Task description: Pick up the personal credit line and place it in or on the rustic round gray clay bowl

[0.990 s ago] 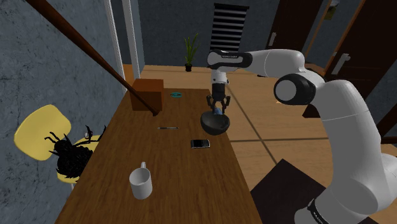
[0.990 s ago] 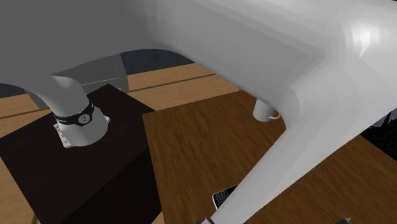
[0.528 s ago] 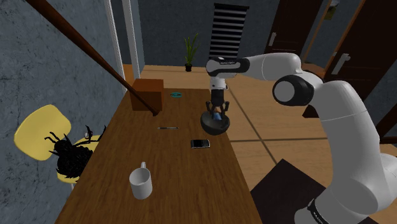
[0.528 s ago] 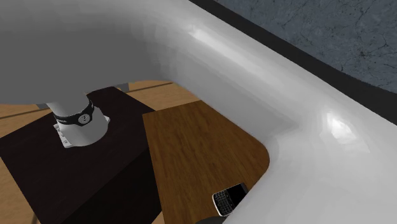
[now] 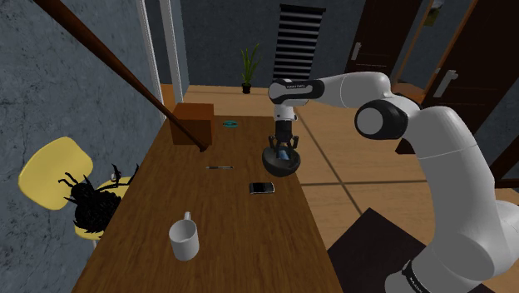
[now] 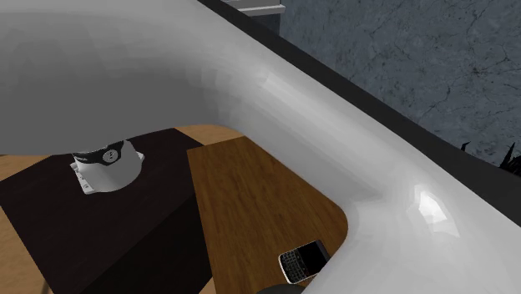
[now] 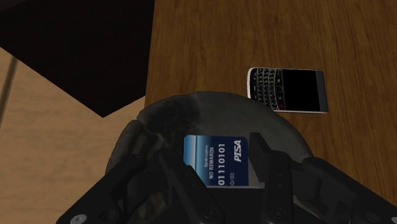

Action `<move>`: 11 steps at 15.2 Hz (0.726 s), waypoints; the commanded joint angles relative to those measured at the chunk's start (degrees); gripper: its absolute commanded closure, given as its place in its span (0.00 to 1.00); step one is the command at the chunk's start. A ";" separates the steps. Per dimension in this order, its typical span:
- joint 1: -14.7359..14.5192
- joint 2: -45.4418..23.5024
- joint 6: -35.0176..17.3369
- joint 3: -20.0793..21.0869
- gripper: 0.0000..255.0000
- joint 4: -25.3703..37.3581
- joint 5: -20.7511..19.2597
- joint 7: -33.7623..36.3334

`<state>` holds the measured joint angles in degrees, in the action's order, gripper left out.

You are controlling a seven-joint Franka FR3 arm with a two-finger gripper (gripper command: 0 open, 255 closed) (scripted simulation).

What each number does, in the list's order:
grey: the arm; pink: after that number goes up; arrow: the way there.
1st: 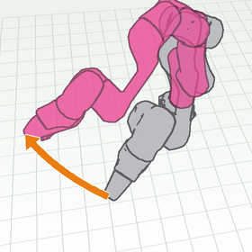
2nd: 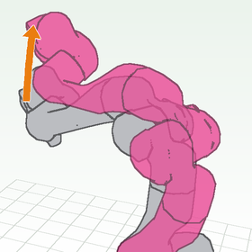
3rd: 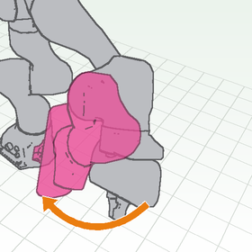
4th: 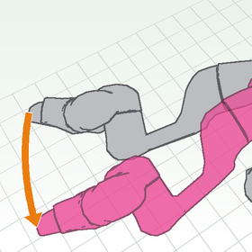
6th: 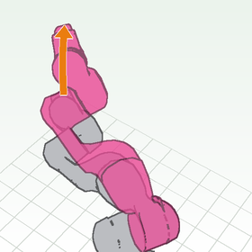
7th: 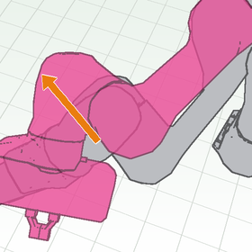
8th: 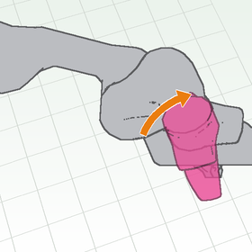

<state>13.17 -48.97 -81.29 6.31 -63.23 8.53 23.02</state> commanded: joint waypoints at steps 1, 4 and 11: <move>0.00 0.00 -0.01 0.00 1.00 0.00 0.00 0.00; 0.00 0.00 -0.01 0.00 0.00 0.00 0.00 0.00; 0.01 -6.25 9.60 0.03 0.00 15.87 -0.35 1.06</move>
<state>13.30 -52.87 -75.05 6.30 -52.97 8.27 23.59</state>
